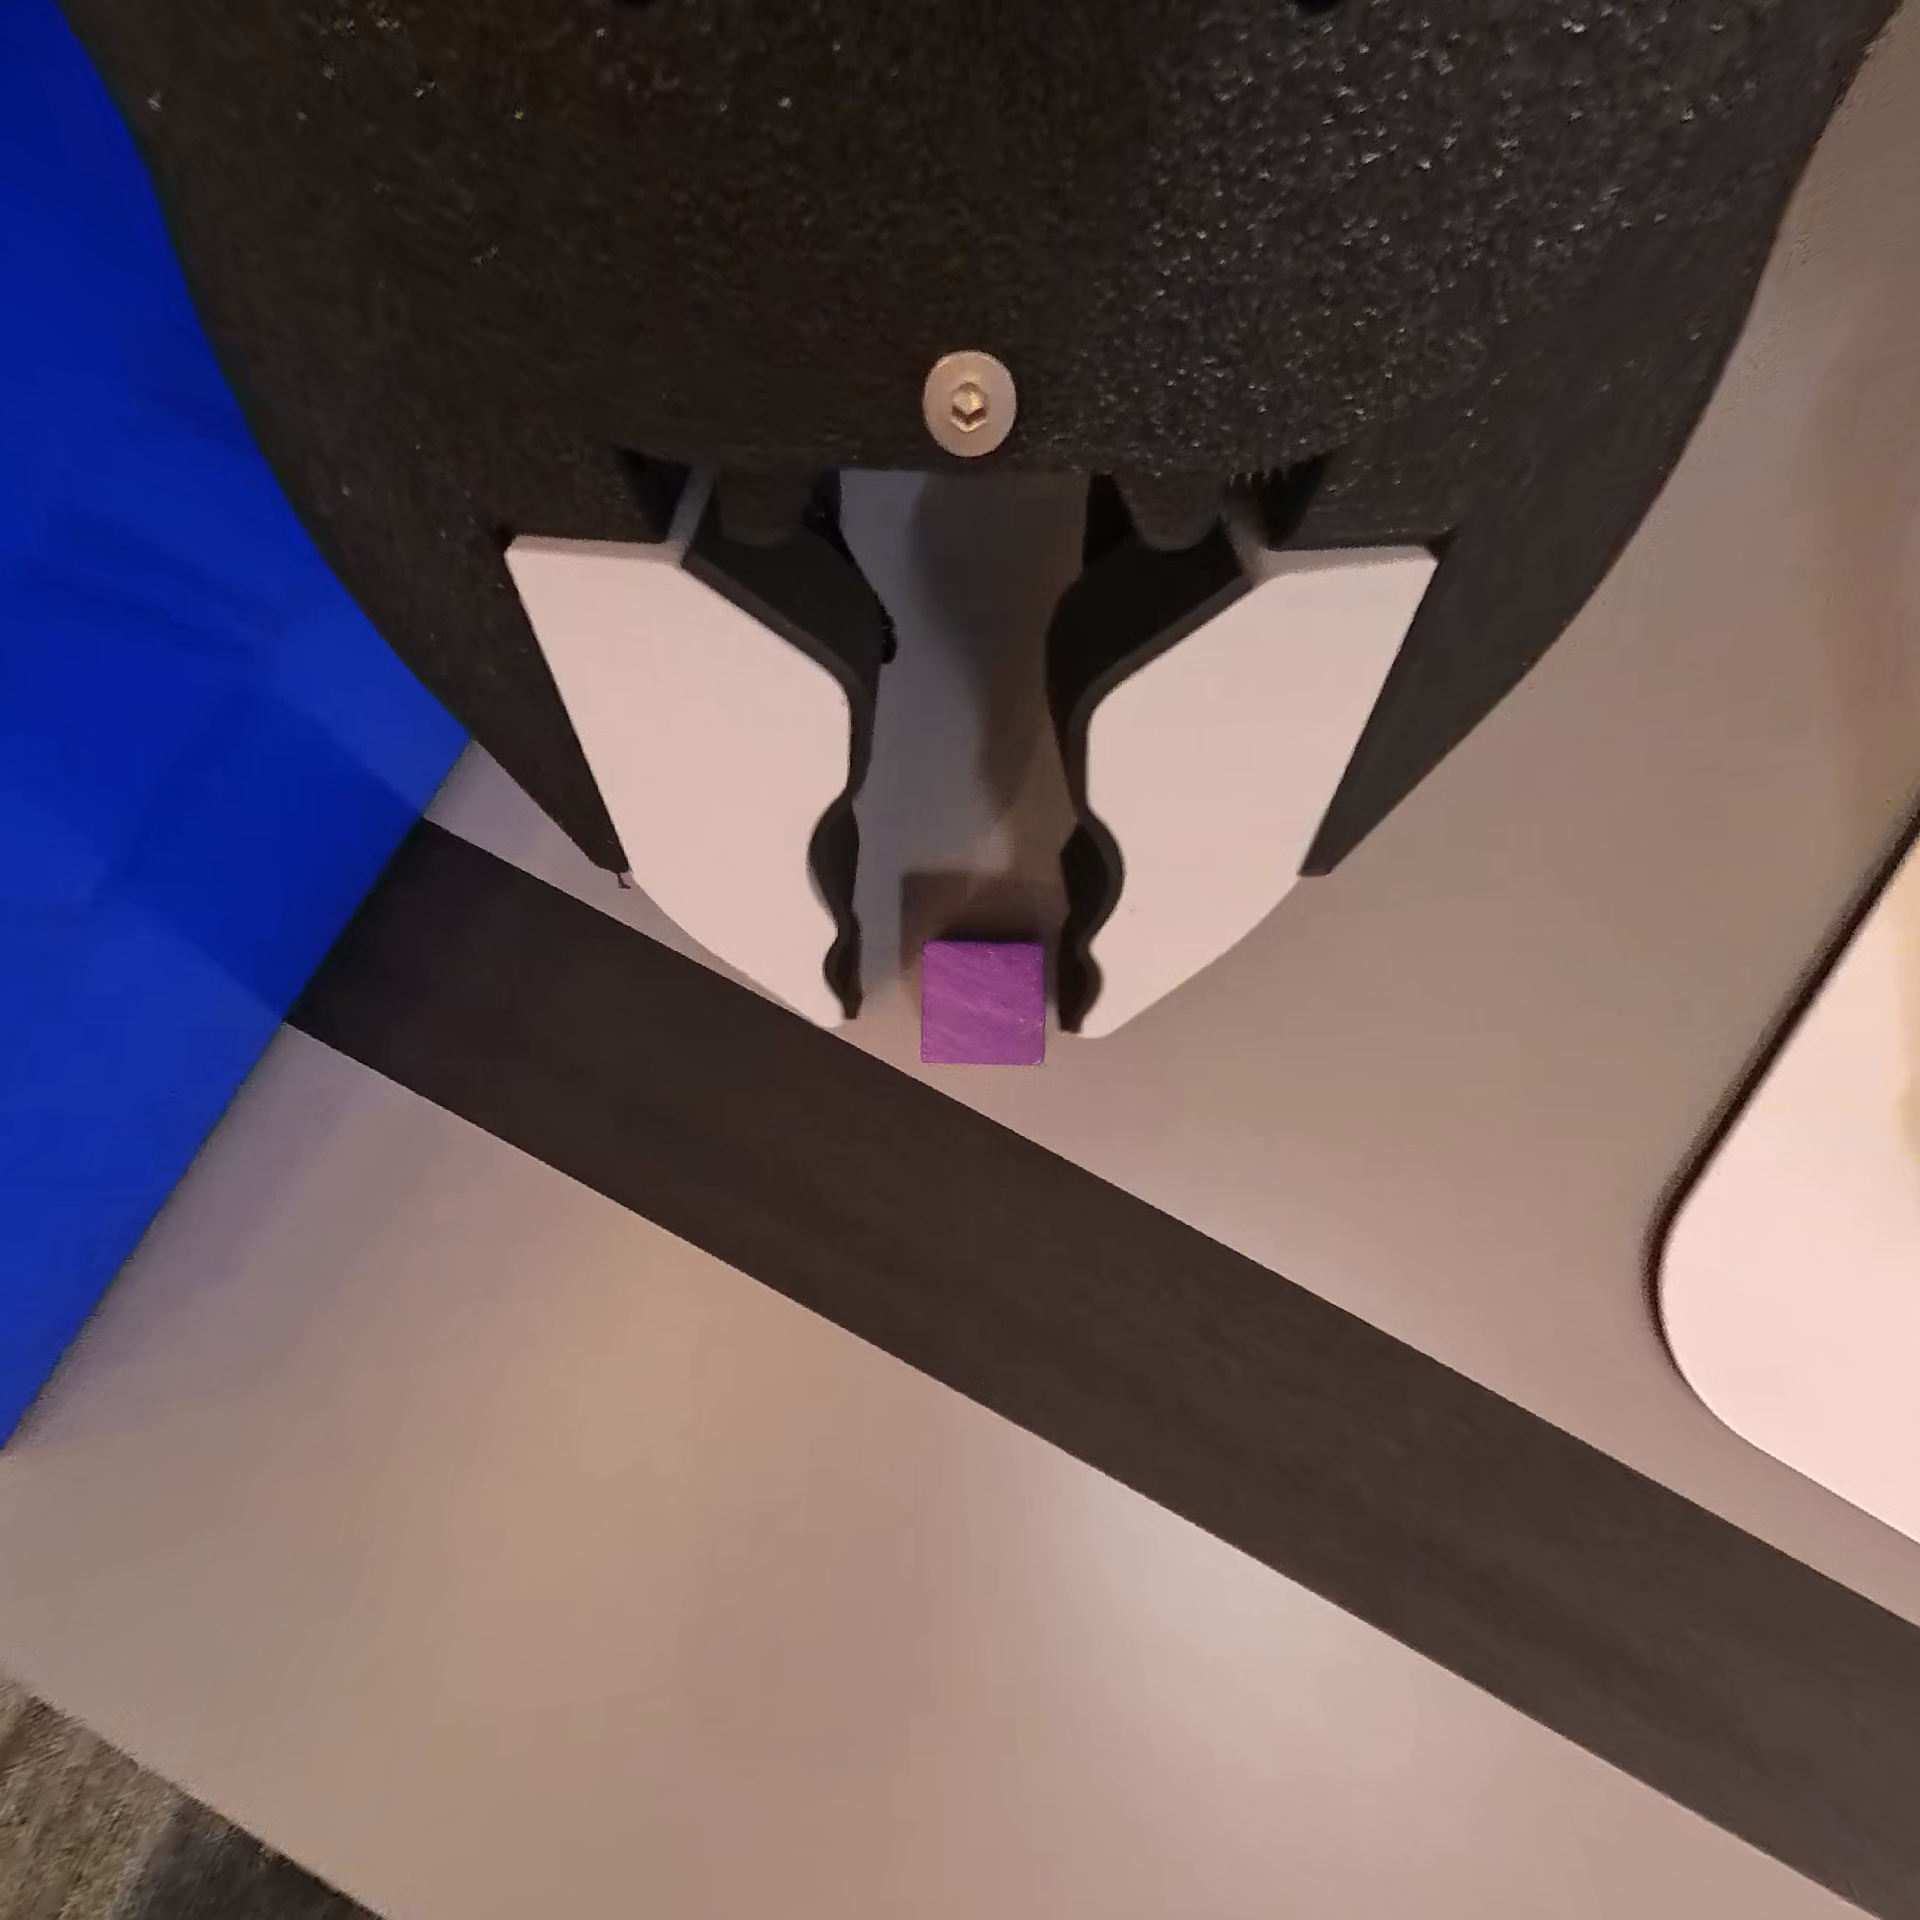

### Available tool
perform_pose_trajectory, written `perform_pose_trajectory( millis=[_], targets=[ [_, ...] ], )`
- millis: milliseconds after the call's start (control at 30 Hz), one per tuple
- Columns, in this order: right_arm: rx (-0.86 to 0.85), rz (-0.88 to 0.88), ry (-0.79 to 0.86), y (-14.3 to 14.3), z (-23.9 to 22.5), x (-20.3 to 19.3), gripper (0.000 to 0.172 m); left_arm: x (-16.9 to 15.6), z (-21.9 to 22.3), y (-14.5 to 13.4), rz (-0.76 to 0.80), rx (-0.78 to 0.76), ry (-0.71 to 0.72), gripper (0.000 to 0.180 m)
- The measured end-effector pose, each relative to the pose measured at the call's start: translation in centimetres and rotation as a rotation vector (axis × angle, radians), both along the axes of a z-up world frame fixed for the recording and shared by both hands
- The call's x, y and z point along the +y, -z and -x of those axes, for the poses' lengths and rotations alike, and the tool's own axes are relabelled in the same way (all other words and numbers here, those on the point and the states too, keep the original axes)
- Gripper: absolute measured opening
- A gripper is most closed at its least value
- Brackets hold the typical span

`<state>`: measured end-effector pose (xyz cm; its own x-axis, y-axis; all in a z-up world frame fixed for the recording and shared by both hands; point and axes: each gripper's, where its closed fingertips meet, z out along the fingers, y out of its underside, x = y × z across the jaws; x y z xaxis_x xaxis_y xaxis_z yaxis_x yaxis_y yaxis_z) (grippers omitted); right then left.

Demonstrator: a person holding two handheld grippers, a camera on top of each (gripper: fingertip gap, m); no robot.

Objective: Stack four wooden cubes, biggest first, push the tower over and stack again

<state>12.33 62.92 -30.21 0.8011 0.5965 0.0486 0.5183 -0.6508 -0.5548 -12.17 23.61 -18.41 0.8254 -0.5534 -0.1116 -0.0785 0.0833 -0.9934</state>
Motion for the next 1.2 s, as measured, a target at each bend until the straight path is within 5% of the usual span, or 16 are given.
perform_pose_trajectory(
  millis=[33, 267, 533, 833, 1200],
  targets=[
    [-0.010, -0.004, -0.004, 0.1, 0.0, 0.0, 0.023, 0.0, 0.0, 0.0, 0.000, -0.001, 0.000, 0.125],
    [0.056, -0.079, -0.088, -2.5, 1.3, -3.2, 0.022, 0.1, 0.1, 0.0, 0.008, -0.006, 0.000, 0.123],
    [0.008, -0.135, -0.375, -7.8, 4.2, -15.5, 0.022, 0.1, -0.3, 0.4, 0.013, 0.032, 0.000, 0.123],
    [0.075, -0.174, -0.808, -14.6, 16.1, -26.9, 0.022, 0.3, -0.1, 0.4, 0.022, 0.025, -0.012, 0.121],
    [0.113, -0.056, -1.045, -14.8, 25.6, -29.6, 0.022, 0.3, 0.3, 0.2, 0.021, -0.008, -0.027, 0.124]
  ],
)
